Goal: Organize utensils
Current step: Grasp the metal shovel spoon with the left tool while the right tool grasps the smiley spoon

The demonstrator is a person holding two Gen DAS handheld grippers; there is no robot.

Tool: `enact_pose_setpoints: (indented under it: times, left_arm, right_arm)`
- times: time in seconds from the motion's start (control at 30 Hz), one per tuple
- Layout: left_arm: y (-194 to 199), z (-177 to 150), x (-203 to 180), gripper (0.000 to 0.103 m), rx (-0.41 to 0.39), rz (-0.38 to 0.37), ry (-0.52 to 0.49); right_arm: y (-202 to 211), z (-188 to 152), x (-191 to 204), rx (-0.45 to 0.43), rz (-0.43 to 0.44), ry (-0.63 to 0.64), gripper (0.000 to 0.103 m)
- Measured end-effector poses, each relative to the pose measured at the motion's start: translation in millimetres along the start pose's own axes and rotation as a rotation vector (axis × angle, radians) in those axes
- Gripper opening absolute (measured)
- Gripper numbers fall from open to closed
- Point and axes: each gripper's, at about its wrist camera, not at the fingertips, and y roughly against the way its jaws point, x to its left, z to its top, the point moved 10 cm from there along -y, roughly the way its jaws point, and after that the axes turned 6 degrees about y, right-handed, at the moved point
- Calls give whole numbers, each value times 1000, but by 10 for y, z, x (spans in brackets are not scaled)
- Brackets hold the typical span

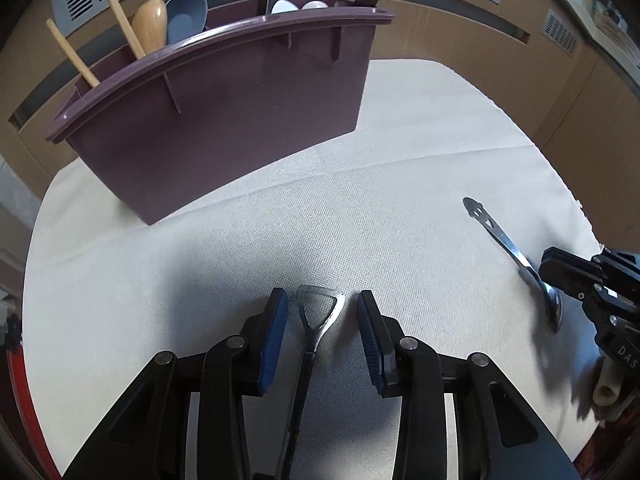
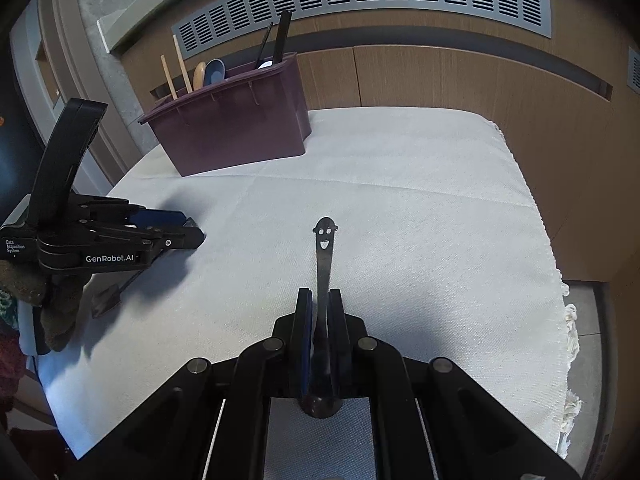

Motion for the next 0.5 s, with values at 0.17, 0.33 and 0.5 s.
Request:
enact_pose_setpoints:
  times: [0.17,0.33,0.5]
  left_arm:
    - [23,6,0,24,-31,8,17]
    - [423,-32,172,24,-201,-12,156]
    - [1104,-58,411,24,-429,-41,311]
  right_arm:
    - [71,53,-56,-27,-42,10,7]
    - [357,75,-101,-43,-85,78,12]
    - [489,-280,126,40,-21,134,31]
